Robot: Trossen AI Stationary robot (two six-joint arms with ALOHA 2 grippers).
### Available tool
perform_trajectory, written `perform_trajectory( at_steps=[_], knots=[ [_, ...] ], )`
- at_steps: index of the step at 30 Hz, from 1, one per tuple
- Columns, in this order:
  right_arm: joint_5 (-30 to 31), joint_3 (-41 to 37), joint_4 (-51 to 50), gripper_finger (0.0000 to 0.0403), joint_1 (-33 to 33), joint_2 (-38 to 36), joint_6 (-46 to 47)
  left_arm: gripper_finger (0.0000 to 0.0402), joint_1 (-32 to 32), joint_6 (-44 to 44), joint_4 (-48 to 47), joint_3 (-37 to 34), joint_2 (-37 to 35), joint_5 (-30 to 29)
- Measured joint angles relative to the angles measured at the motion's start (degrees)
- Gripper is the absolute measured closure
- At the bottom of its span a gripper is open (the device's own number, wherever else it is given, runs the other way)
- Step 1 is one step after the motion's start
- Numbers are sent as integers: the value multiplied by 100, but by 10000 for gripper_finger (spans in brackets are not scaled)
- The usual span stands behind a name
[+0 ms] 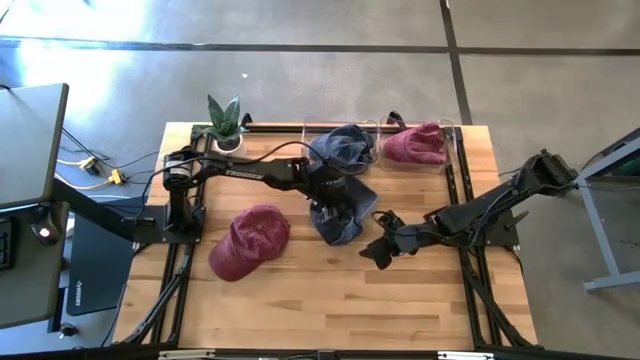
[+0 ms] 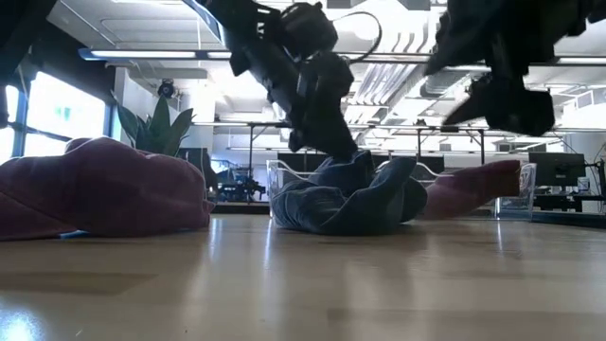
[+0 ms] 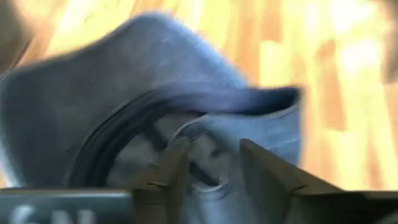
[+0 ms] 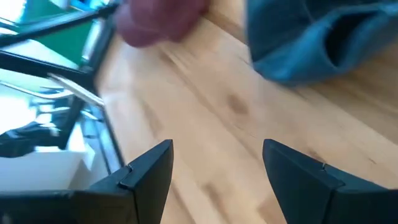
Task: Pick & Place hat
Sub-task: Put the dark blue cap into the left transparent bin
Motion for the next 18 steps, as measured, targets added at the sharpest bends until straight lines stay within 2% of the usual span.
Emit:
perform_trajectory(
  at_steps=[4, 7, 12, 16, 18],
  knots=[
    [379, 0, 329, 160, 111, -1, -314, 184, 0, 21, -194, -17, 29, -619],
    [523, 0, 357, 160, 47, -1, -662, 155, 2, 201, -203, -7, 141, -826],
    [455, 0, 379, 160, -135, -1, -715, 160, 0, 474, -172, 19, 325, -498],
    [74, 0, 574, 160, -206, -31, -870, 182, -2, 466, -533, -54, 483, -540],
    [49, 0, 626, 160, -206, -42, -883, 197, 0, 485, -319, 13, 503, -571]
  ],
)
